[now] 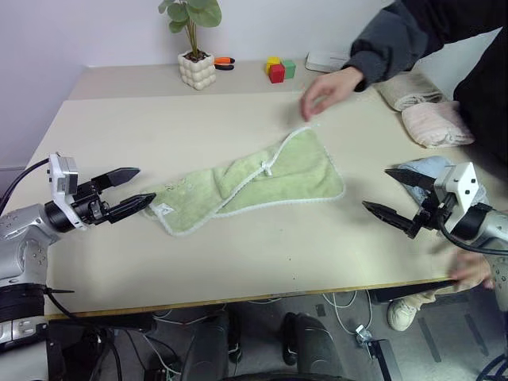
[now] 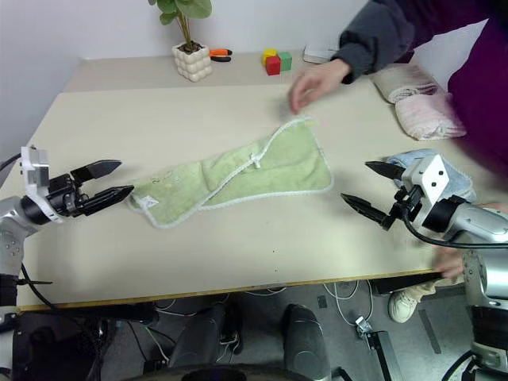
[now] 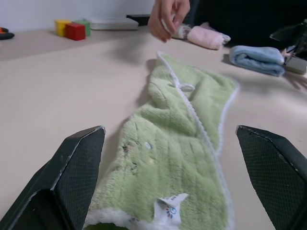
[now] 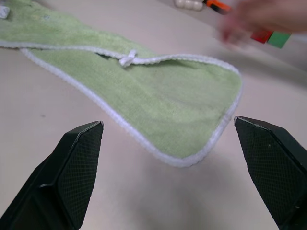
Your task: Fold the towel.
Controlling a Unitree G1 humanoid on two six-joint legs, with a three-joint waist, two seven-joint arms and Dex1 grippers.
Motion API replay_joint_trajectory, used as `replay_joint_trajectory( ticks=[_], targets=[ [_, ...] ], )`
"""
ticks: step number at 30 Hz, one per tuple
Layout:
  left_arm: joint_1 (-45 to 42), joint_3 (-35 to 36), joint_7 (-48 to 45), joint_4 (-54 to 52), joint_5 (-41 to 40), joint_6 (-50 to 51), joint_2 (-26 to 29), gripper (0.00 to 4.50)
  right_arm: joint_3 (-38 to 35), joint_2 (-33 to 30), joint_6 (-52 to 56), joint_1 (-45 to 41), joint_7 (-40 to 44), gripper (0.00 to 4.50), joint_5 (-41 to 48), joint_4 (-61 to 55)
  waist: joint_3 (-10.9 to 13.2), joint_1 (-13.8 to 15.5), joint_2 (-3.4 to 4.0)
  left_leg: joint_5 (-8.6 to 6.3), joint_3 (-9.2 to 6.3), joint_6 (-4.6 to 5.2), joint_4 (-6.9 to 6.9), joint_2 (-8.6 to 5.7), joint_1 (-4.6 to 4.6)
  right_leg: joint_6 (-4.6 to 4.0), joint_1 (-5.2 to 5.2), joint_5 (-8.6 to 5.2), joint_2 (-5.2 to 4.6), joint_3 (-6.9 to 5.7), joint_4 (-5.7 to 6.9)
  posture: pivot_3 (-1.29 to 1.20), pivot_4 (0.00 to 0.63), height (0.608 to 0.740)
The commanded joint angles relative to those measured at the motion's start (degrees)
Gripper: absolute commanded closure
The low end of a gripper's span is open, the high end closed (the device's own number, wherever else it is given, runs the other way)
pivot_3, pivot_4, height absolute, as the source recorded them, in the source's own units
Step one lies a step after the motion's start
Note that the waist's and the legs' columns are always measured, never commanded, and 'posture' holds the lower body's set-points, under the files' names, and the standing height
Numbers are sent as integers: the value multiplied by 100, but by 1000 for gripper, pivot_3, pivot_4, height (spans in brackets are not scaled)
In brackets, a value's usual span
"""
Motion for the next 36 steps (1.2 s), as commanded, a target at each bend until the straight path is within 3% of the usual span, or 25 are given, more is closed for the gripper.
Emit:
replay_joint_trajectory(
  ticks=[1, 7, 12, 17, 25, 36],
  targets=[
    [47, -53, -220, -502, -196, 237, 190, 0, 17, 88, -68, -64, -91, 51, 28, -209, 0, 13, 0, 0, 0, 0, 0, 0, 0, 0, 0, 0, 0, -1, 0, 0, 150, 740],
    [6, -579, -597, -1190, -229, 672, 299, 0, 225, 363, -102, -146, -337, 51, -19, -371, 0, 4, 1, -2, 0, 2, 0, -2, 0, 0, 0, 0, -4, 1, -2, 0, 150, 740],
    [-93, -1210, -630, -1061, 802, -683, 175, 0, 489, 731, -305, -399, -607, 51, -140, -373, 0, -3, 5, 1, 1, -3, -7, 0, 0, -1, -5, -1, 0, 0, -2, 0, 150, 740],
    [-129, -1068, -737, -549, 859, -1146, 280, 0, 1032, 1286, -363, -575, -1057, 51, -447, -611, 0, -4, 5, 1, 4, -3, -10, 1, -2, -1, -10, 0, -1, 1, -2, 0, 150, 740],
    [-319, -1541, -636, -478, 1145, -1476, 13, 0, 1333, 1947, -651, -663, -1444, 51, -519, -752, 0, 9, 4, 1, 4, -3, -9, -2, -3, -1, -8, 0, 5, 0, -1, 0, 150, 740],
    [-971, -2011, -534, 975, 1993, -2774, -198, 0, 1768, 2534, -963, -650, -1908, 51, -869, -867, 0, 15, 4, 21, 7, -32, -15, 1, -4, 0, -11, 0, 20, 0, 2, 0, 150, 740]
  ],
)
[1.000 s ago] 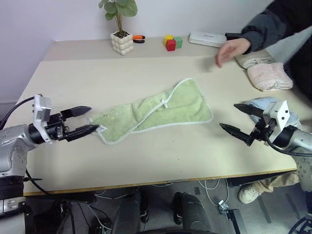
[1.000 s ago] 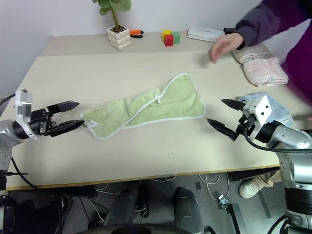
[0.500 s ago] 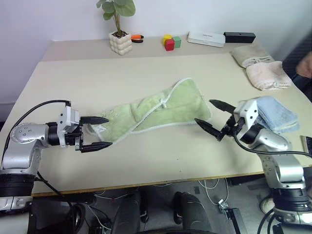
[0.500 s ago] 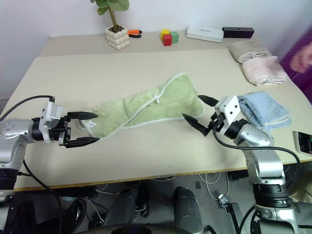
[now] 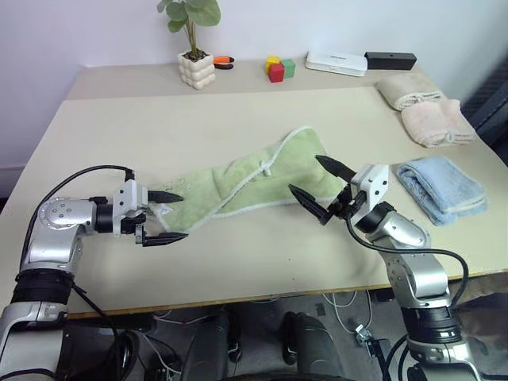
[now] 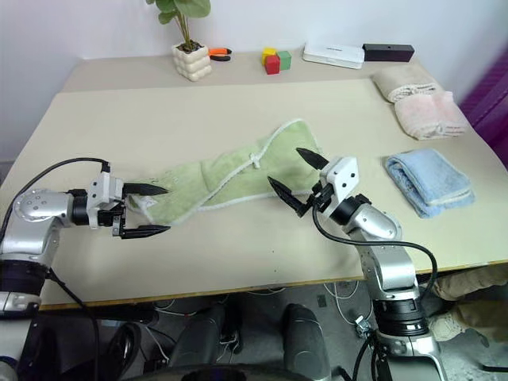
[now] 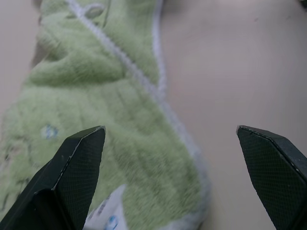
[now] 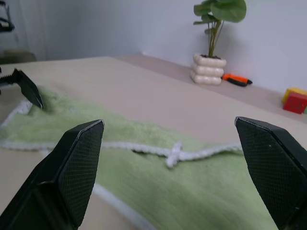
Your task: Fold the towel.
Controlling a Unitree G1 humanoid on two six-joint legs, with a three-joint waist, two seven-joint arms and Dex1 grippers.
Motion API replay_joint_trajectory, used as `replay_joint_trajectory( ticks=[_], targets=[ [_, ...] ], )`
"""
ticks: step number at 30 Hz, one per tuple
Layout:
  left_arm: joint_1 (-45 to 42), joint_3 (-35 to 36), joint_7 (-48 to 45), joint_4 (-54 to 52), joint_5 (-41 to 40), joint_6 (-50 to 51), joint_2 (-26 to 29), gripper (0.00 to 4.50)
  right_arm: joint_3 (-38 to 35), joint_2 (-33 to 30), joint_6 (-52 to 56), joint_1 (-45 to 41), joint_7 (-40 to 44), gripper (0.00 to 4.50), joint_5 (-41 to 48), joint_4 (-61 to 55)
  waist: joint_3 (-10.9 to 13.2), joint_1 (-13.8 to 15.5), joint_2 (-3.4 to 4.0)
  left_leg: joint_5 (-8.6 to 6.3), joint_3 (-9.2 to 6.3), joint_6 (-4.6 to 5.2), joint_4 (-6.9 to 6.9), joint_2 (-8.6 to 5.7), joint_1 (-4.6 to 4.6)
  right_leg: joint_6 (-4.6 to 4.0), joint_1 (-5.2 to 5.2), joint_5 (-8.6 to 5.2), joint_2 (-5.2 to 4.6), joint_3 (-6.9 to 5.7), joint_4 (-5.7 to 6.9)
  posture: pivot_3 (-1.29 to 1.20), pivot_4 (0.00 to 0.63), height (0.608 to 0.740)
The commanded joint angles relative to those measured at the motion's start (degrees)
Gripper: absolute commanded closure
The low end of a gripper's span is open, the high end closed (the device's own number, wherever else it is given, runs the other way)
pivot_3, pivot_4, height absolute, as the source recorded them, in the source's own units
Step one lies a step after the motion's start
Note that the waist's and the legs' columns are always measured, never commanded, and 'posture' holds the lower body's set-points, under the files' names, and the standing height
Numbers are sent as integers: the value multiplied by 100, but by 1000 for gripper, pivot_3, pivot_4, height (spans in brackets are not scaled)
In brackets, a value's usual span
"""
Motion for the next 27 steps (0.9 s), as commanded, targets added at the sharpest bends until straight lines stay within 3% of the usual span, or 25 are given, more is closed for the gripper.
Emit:
replay_joint_trajectory(
  ticks=[1, 10, 13, 20, 27],
  targets=[
    [-270, -125, 29, 244, 150, -339, -140, 0, -23, 55, -201, 14, -130, 51, -64, -321, 0, 8, -1, -1, 0, 1, 1, -1, 0, 0, 1, 0, -1, 0, 0, 0, 150, 740],
    [-395, -620, -212, 544, 445, -219, -265, 0, -96, 17, -273, 134, -342, 51, -124, -434, -1, -17, -1, 7, 1, 10, 3, 3, 0, 5, 21, 2, 5, 0, 10, 0, 150, 740],
    [-412, -701, -249, 648, 559, -304, -204, 894, -104, 5, -288, 122, -364, 0, -127, -402, -1, -10, -1, 5, 1, 11, 4, 3, 1, 3, 20, 1, 6, 1, 10, 0, 150, 740],
    [-324, -670, -416, 472, 415, -202, -93, 4426, -108, 4, -346, 38, -360, 0, -114, -264, -2, -22, -1, 0, 0, 16, 4, 4, 2, 2, 14, 0, 5, 1, 9, 0, 150, 740],
    [22, -322, -638, -211, -155, 474, 335, 4476, -53, 7, -410, -162, -265, 0, -105, -16, -1, -51, 0, 0, 1, 17, 3, 5, 1, 2, 13, 0, 6, 2, 10, 0, 150, 740]
  ],
)
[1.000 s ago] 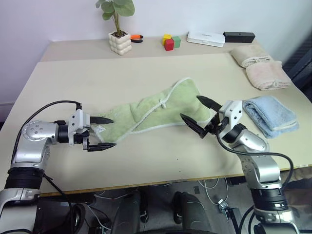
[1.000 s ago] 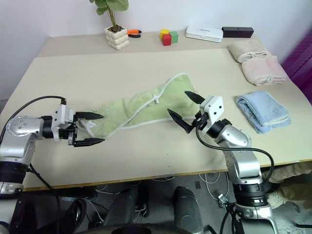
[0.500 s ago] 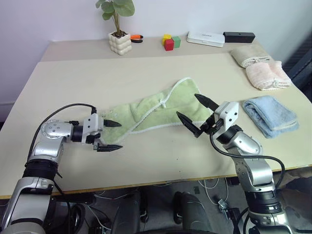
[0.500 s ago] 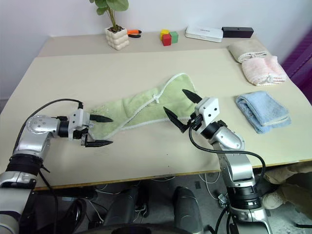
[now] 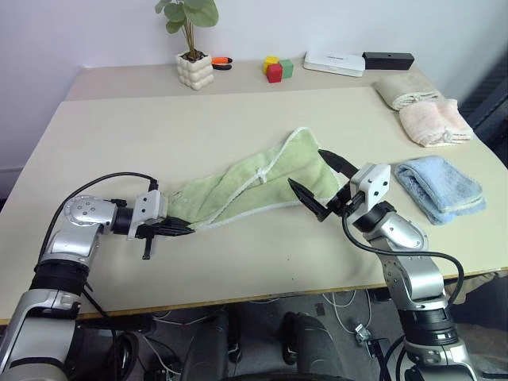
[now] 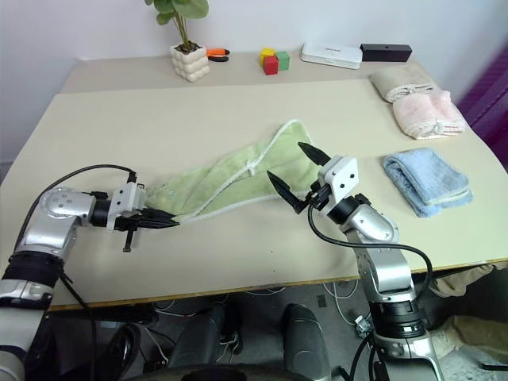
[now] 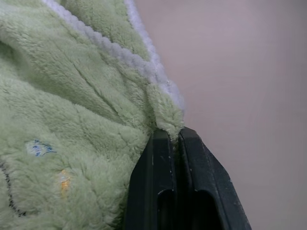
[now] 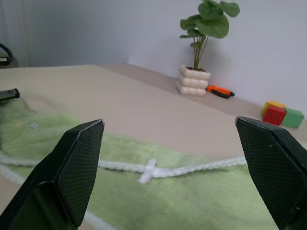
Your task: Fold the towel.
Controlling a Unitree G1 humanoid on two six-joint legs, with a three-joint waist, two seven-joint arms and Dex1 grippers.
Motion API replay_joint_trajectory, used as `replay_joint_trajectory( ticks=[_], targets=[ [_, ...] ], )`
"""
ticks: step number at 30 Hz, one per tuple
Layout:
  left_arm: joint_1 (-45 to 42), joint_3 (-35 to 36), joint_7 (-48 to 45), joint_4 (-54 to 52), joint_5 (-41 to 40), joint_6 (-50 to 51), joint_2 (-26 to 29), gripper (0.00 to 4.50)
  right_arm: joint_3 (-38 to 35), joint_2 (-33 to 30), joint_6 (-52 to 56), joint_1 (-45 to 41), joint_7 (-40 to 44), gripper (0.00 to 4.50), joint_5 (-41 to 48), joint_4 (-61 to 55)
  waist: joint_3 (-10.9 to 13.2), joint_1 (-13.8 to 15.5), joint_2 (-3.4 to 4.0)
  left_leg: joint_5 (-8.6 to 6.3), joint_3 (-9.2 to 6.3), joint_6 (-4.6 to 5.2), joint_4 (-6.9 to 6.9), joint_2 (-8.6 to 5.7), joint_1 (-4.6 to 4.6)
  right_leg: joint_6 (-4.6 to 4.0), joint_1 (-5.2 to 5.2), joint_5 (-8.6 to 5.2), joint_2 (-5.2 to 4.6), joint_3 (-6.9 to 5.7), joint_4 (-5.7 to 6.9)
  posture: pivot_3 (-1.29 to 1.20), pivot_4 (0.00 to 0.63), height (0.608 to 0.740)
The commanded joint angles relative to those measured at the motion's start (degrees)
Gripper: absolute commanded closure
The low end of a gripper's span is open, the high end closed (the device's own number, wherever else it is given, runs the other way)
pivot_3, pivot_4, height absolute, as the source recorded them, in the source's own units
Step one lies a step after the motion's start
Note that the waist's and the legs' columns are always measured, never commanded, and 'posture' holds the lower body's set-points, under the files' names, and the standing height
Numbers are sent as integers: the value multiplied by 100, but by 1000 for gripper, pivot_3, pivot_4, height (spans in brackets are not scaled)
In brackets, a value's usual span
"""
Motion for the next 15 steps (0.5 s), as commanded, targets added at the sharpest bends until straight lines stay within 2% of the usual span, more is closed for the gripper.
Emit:
replay_joint_trajectory(
  ticks=[1, 6, 10, 15],
  targets=[
    [287, 373, -243, -616, -504, 568, 372, 4476, -62, -8, -164, -165, 68, 0, 17, 51, 1, -12, 0, 1, 1, -1, -1, 1, -2, 0, 0, 0, 0, 1, 0, 0, 150, 740],
    [750, 745, -365, -1115, -872, 1153, 822, 4476, -51, -6, -197, -304, 182, 0, 53, 212, 2, 5, 2, -2, 0, -12, -2, 3, 0, -2, -15, -1, 1, 0, -2, 0, 150, 740],
    [1213, 1078, -421, -984, -831, 1122, 1297, 4476, 10, 4, -206, -455, 290, 0, 43, 356, 2, -11, 2, -5, 0, -10, -3, 2, 1, -3, -19, -1, -1, 1, -5, 0, 150, 740],
    [1211, 1135, 26, -737, -576, 859, 1286, 4476, 26, 18, -202, -559, 403, 0, 70, 455, 3, 29, 3, -2, 0, -17, -17, 0, 2, -5, -24, -2, -3, 0, -7, 0, 150, 740]
  ],
)
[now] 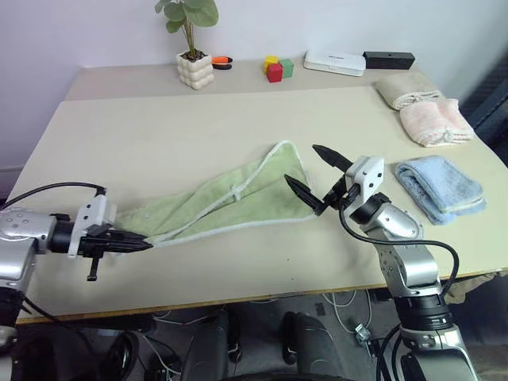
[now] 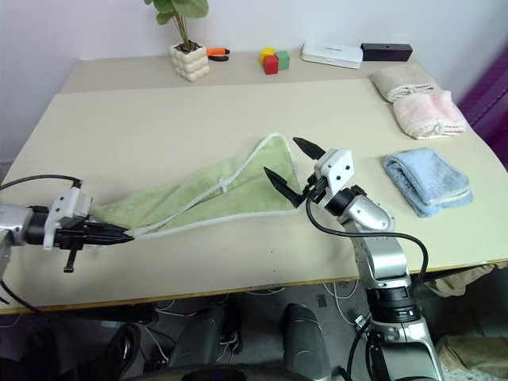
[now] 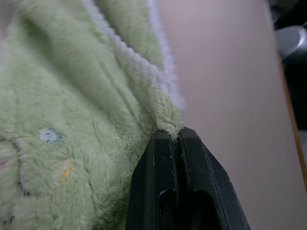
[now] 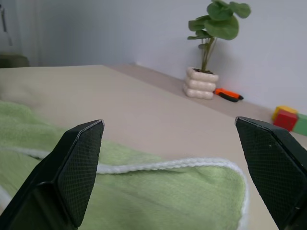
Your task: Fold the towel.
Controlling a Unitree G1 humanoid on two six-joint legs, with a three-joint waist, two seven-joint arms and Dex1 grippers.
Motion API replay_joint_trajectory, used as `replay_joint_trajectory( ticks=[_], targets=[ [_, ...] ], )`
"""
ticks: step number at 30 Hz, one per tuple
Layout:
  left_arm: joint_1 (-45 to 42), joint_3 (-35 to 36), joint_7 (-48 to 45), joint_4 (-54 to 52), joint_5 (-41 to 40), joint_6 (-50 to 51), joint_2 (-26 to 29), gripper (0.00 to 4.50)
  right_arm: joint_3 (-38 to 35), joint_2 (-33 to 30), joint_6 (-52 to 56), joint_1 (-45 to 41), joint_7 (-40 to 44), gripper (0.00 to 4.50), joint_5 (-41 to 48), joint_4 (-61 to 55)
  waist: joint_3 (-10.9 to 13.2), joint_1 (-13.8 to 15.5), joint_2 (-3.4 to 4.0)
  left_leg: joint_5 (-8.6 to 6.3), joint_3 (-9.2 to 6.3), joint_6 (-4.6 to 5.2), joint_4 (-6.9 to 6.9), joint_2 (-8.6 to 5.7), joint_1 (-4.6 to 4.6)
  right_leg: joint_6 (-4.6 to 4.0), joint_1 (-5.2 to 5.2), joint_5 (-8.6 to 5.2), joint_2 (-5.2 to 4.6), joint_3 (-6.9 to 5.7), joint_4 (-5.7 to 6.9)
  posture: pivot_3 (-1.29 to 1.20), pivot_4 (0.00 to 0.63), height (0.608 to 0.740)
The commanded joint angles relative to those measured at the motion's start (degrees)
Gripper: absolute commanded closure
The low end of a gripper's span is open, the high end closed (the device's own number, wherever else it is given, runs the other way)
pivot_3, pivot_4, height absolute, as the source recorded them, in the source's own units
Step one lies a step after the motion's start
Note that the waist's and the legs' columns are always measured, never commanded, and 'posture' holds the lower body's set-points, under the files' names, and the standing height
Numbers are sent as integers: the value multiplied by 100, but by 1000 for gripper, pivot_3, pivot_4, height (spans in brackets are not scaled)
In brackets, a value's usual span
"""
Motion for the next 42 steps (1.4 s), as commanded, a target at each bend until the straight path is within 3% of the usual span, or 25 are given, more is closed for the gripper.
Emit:
replay_joint_trajectory(
  ticks=[1, 12, 16, 22, 33, 36, 42],
  targets=[
    [-97, 103, 464, 180, 330, -370, -30, 4476, -9, 31, -106, -137, 84, 0, 74, -48, -1, -9, -1, 0, 0, 0, -1, -1, 0, 0, 0, 0, -1, 0, -1, 0, 150, 740],
    [-21, -87, 202, -201, -112, 847, -270, 4476, -10, 57, -70, -147, 86, 0, 56, -84, -1, -24, -2, 25, 9, -35, -30, 0, 2, 4, 8, 2, 9, 1, 8, 0, 150, 740],
    [-171, -165, 189, -220, -105, 1069, -294, 3202, -25, 67, -91, -139, 41, 0, 33, -88, -1, -19, -2, 25, 9, -35, -30, 1, 3, 4, 9, 2, 9, 1, 8, 0, 150, 740],
    [-212, -225, 186, -151, 36, 863, -272, 227, -5, 101, -125, -145, 4, 0, 21, -64, -1, -32, -2, 27, 9, -37, -31, 1, 3, 4, 9, 2, 10, 1, 8, 0, 150, 740],
    [-73, -140, 109, -95, 312, 71, -119, 227, -15, 133, -198, -122, 9, 0, 13, -2, -1, -32, -2, 28, 9, -40, -31, 2, 3, 3, 7, 2, 11, 2, 7, 0, 150, 740],
    [-67, -131, 89, -39, 319, 50, -65, 949, -3, 138, -216, -135, 16, 0, 4, 28, -1, -27, -2, 28, 9, -40, -31, 2, 3, 3, 6, 2, 10, 2, 7, 0, 150, 740],
    [-62, -148, 43, 48, 316, -36, -38, 3922, 14, 142, -220, -146, 23, 0, 6, 37, -1, -28, -2, 27, 9, -40, -32, 2, 3, 3, 6, 2, 11, 2, 7, 0, 150, 740]
  ],
)
